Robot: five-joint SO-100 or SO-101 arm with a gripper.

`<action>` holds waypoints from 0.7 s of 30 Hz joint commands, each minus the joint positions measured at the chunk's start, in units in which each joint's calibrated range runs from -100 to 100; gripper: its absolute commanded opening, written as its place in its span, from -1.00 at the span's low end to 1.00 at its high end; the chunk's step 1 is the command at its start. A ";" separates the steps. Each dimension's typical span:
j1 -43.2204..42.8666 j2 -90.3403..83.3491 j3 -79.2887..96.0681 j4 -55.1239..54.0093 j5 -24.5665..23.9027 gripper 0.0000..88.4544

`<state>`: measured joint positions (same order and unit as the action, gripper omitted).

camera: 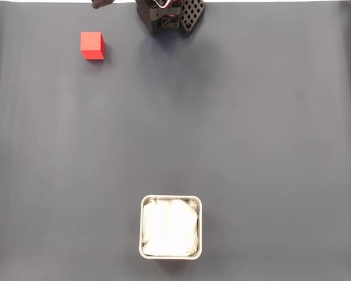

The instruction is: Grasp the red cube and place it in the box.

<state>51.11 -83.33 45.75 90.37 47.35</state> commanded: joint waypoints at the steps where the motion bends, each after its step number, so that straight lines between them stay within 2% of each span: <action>1: 1.37 -0.12 -0.04 0.36 -0.24 -1.00; 21: 5.28 0.57 1.42 2.58 -1.03 -1.00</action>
<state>55.27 -83.50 47.02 92.60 46.96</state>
